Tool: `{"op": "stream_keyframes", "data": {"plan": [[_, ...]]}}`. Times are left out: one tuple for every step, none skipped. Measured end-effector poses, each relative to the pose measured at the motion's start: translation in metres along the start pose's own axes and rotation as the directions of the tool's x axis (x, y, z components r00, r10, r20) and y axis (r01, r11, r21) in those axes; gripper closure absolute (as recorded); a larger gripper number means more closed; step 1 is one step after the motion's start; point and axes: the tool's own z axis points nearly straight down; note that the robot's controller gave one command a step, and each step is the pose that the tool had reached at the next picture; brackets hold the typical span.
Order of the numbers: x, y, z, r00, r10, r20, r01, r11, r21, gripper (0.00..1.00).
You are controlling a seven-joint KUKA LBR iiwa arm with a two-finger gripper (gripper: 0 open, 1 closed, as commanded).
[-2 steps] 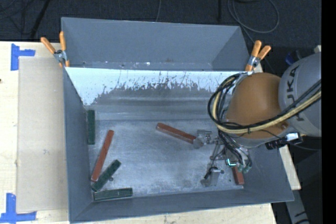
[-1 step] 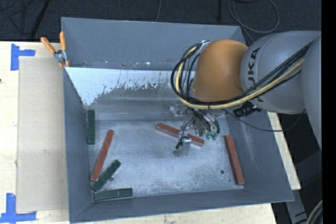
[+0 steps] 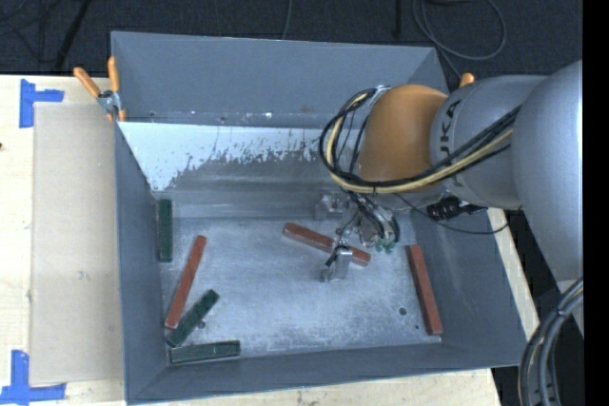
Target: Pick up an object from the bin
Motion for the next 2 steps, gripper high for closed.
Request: {"op": "stream_keyframes", "data": {"plan": [[-0.001, 0.002, -0.004, 1.0, -0.004, 0.003, 0.004, 1.0, -0.001, 1.0], [-0.002, -0.022, -0.188, 0.986, -0.164, 0.013, 0.164, 0.986, 0.001, 1.0]]}}
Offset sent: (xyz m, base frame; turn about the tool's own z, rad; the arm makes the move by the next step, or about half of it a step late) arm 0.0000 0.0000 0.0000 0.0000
